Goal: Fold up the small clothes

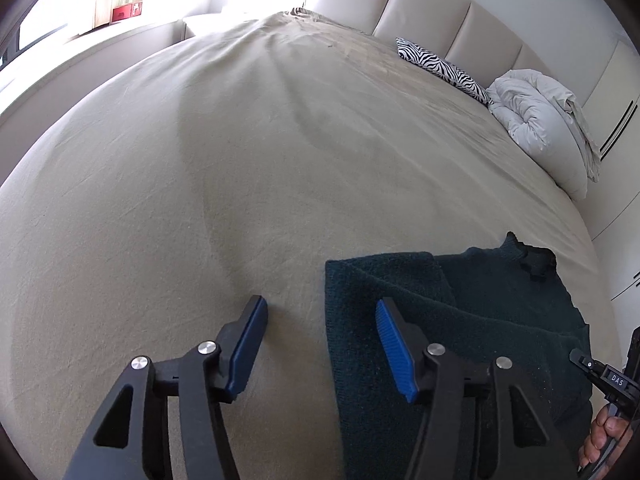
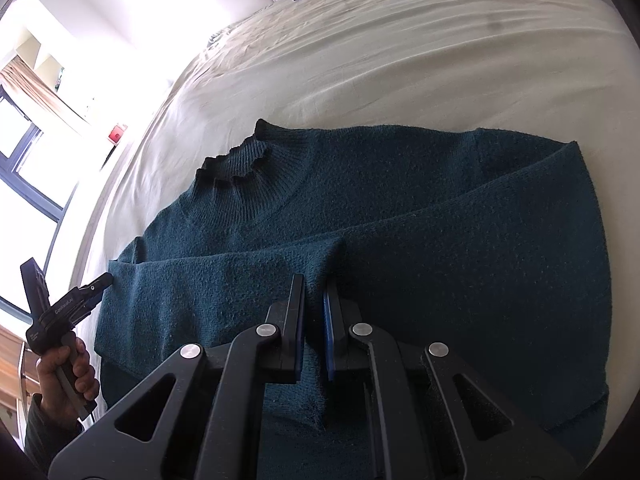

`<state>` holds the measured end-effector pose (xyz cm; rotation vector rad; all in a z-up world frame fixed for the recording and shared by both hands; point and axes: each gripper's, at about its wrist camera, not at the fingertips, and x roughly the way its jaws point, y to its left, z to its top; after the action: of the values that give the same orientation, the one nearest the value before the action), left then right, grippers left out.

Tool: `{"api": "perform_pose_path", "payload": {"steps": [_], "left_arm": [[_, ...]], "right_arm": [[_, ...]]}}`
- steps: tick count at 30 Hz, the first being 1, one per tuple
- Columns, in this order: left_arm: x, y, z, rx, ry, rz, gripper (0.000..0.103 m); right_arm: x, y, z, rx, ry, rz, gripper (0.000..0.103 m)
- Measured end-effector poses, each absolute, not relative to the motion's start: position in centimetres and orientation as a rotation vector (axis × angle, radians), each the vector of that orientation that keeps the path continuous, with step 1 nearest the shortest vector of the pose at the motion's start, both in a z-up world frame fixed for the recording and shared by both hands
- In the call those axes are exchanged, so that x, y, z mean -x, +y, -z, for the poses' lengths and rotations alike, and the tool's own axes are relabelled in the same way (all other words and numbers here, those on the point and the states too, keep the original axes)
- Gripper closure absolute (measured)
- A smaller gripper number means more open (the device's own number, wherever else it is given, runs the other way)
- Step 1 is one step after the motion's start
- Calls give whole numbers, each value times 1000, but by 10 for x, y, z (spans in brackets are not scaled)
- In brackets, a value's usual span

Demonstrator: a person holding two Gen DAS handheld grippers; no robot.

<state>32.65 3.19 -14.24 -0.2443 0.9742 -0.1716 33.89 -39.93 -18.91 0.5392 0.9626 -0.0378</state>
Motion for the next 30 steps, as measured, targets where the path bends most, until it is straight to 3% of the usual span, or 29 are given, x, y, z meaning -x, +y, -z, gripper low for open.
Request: {"api": "perform_pose_path", "payload": {"steps": [2, 4, 5, 6, 19, 22, 24, 27, 30], "left_arm": [[-329, 31, 144, 231, 966, 169, 51], [-328, 29, 145, 220, 952, 174, 65], [-328, 28, 147, 219, 956, 188, 81], [-329, 26, 149, 208, 960, 193, 88], [-316, 30, 133, 139, 964, 146, 100], [-307, 44, 123, 205, 978, 156, 95], [-297, 46, 118, 217, 979, 173, 70], [-282, 30, 115, 163, 997, 216, 44], [-268, 13, 127, 75, 1039, 211, 43]], "right_arm": [[-338, -400, 190, -530, 963, 46, 97], [-338, -403, 194, -534, 966, 53, 97], [-338, -404, 196, -539, 968, 56, 97], [-338, -404, 197, -542, 969, 58, 97], [-339, -414, 200, -593, 944, 95, 96], [-330, -419, 195, -653, 937, 87, 94], [-322, -419, 188, -658, 932, 69, 93], [-310, -411, 178, -629, 920, 30, 91], [-305, -398, 184, -618, 968, 12, 91]]}}
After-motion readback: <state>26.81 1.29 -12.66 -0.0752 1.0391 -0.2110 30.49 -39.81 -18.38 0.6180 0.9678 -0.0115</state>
